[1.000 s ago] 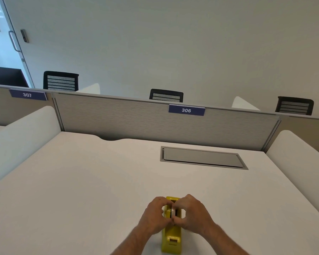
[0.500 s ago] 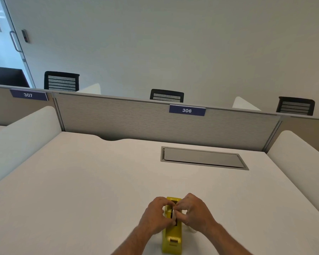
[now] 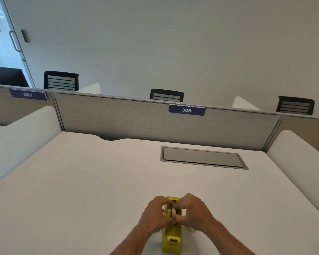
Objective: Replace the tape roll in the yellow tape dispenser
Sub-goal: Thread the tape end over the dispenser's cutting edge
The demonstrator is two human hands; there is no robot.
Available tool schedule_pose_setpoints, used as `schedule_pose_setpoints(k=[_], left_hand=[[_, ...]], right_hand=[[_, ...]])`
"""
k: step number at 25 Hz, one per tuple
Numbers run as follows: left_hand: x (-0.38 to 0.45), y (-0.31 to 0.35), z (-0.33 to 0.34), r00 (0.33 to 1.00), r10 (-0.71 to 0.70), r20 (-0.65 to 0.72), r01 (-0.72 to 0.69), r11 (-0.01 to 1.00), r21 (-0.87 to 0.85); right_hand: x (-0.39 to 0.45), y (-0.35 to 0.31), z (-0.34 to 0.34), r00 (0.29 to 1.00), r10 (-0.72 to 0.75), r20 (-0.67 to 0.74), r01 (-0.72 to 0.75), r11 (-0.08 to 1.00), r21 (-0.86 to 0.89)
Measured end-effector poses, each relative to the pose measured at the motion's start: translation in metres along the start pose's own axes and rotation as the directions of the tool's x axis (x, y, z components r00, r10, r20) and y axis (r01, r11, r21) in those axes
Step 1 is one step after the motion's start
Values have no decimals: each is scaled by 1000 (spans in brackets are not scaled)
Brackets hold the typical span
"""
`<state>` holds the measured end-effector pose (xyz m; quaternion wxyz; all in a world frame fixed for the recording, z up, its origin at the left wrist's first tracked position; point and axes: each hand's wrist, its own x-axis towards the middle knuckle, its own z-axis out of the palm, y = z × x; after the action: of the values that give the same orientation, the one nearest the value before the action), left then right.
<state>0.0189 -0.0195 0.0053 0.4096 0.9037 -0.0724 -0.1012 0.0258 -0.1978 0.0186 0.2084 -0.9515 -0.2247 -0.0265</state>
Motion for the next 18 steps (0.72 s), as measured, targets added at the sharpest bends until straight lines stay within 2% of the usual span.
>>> schedule_pose_setpoints(k=[11,18], left_hand=[[2,-1,1,1000,-5,8,5,1000,-2],[2,-3,1,1000,4,-3,-4,1000,-20]], right_hand=[[2,1,-1,999,12,-31,-11,999,40],[0,1,-2,1000,-1,16,1,1000,-12]])
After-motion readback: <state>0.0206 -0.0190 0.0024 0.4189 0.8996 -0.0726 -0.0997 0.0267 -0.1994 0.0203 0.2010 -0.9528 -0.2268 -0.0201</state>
